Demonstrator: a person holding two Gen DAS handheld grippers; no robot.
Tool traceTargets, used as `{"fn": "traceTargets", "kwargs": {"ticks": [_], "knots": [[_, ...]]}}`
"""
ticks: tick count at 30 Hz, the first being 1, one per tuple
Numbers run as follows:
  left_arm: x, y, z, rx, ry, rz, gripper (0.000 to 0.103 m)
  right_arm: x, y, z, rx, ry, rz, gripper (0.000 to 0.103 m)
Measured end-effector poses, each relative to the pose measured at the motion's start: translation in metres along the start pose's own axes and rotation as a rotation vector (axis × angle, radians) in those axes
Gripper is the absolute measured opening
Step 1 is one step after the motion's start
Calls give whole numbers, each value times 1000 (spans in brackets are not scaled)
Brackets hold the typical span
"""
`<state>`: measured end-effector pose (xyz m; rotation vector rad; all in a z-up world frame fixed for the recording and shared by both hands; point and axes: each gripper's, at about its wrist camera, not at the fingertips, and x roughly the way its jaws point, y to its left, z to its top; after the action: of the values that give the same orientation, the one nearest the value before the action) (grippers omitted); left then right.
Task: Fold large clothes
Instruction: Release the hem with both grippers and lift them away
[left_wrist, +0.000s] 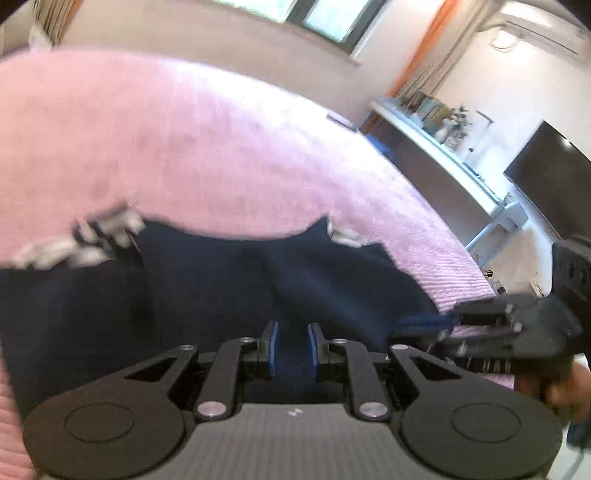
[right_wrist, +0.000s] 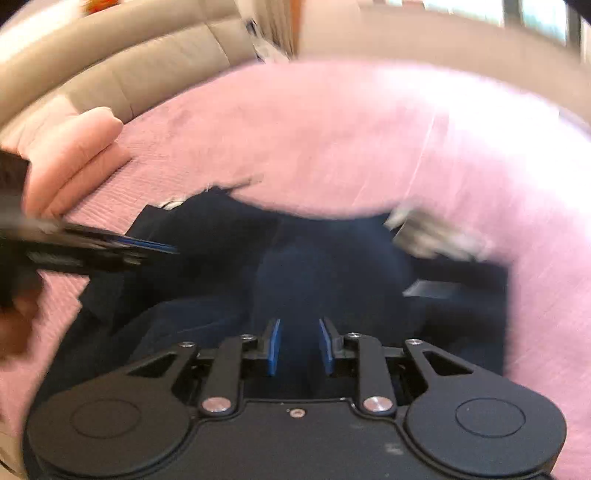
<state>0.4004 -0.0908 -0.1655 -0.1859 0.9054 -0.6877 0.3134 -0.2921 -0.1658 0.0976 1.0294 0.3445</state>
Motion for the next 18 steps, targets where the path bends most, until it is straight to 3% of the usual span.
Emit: {"fn": "traceTargets", "kwargs": {"ticks": [2,4,7,9,11,15,18], "knots": [[15,5,-23,-15,79,4,17,19,-7,-15,24,78,-10,30],[11,11,-57,-5,134,1,15,12,-12,-37,53,86,-6,29],[-20,16,-82,-44,128,2,15,-6,-13,-50,61,145,-63,31],[-41,15,-80,-64,133,42,15,-22,-15,-45,67,140,-70,36],[-59,7,-72,-30,108,98,14,-41,-5,-24,54,65,-50,37],[-65,-9,-39,-2,4,19,19,-26,32,3,0,-22,44,53],[-32,-22,-39,6,33,-3,21,11,47,-10,-37,51,51,51]]}}
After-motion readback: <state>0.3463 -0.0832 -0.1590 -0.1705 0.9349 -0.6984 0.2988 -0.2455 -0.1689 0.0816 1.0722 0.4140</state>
